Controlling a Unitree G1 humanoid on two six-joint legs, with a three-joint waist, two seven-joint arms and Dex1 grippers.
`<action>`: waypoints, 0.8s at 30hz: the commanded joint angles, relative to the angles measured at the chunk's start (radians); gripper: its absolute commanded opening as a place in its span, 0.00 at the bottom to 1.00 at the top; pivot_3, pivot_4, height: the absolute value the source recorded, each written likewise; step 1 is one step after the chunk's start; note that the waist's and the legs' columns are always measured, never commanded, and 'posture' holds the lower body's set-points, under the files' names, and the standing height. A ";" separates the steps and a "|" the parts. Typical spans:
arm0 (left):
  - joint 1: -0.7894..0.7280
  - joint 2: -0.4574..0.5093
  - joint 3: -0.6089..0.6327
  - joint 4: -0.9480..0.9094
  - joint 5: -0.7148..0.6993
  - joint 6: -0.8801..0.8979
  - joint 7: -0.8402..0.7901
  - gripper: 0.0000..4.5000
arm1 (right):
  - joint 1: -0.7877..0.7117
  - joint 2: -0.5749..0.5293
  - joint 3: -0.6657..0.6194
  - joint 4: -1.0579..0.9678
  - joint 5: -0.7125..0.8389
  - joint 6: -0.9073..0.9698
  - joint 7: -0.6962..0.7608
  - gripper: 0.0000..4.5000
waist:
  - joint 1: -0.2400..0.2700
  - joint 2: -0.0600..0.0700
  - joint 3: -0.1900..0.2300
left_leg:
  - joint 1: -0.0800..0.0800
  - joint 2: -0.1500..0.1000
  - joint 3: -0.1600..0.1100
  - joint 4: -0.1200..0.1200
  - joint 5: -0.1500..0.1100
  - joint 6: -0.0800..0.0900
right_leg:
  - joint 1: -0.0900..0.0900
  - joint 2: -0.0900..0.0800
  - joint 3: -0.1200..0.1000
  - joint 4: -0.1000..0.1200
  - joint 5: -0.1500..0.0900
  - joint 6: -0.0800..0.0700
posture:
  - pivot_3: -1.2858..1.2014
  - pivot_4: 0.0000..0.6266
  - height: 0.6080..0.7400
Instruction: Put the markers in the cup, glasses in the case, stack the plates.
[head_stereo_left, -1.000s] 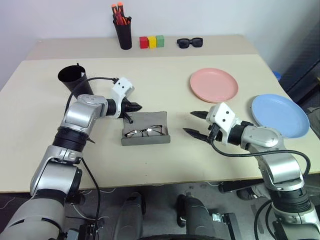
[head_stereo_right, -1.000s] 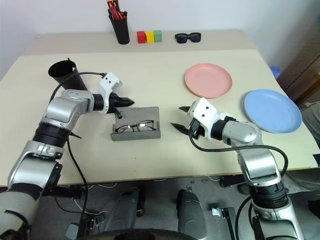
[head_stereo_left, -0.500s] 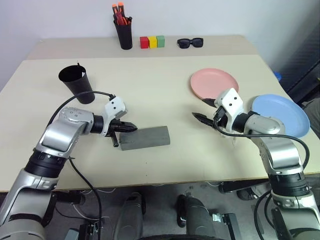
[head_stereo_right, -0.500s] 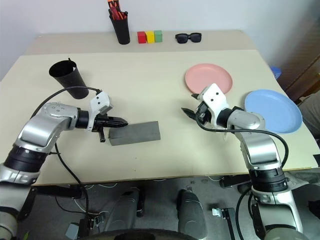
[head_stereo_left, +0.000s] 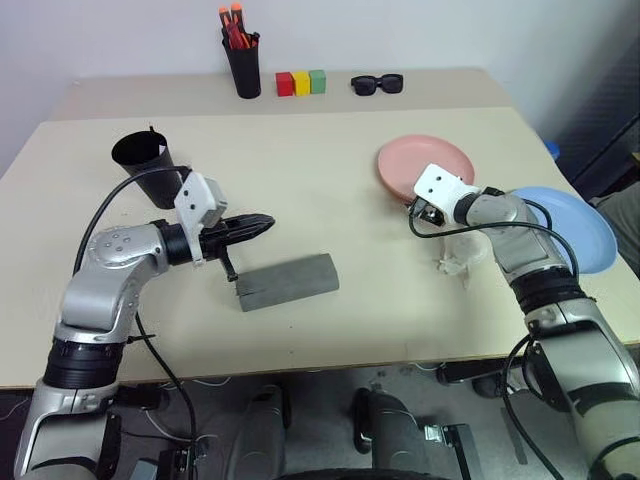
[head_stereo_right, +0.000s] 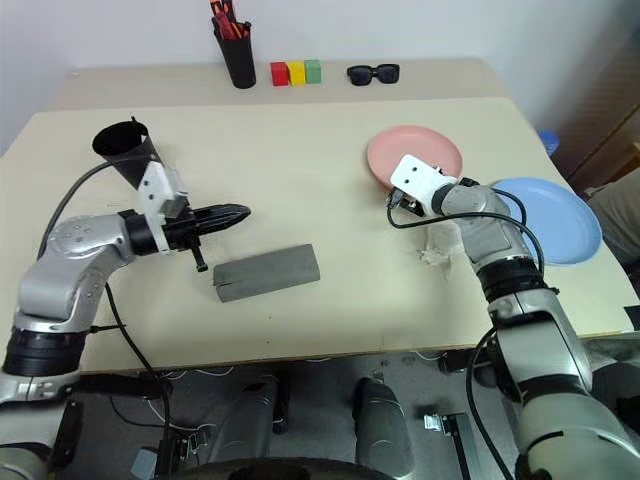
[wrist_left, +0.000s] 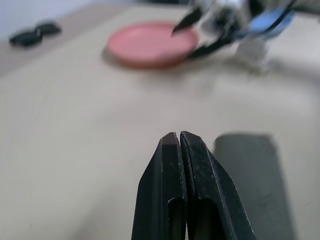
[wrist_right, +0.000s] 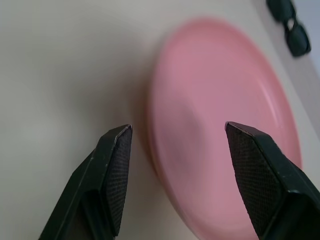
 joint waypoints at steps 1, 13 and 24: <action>0.054 0.024 0.040 -0.117 -0.082 0.037 -0.009 0.01 | -0.064 0.010 0.005 0.104 -0.026 -0.076 -0.013 0.67 | -0.004 0.000 0.000 | 0.000 0.000 0.000 0.000 0.000 0.000 | 0.000 0.000 0.000 0.000 0.000 0.000 | 0.52 0.24 1.00; 0.112 0.017 0.001 -0.203 -0.122 0.077 0.066 0.00 | -0.069 -0.007 0.003 0.120 -0.073 -0.232 -0.036 0.01 | -0.003 0.000 0.000 | 0.008 0.000 0.000 -0.001 0.000 0.000 | 0.006 0.000 0.001 0.001 -0.002 -0.003 | 0.52 0.24 1.00; 0.093 -0.022 -0.057 -0.219 -0.144 0.081 0.078 0.00 | 0.358 -0.459 -0.328 -0.549 0.193 0.027 0.320 0.01 | 0.027 0.002 0.001 | 0.008 0.000 0.000 -0.001 -0.001 -0.001 | 0.008 0.000 0.002 -0.001 -0.005 0.001 | 0.52 0.24 1.00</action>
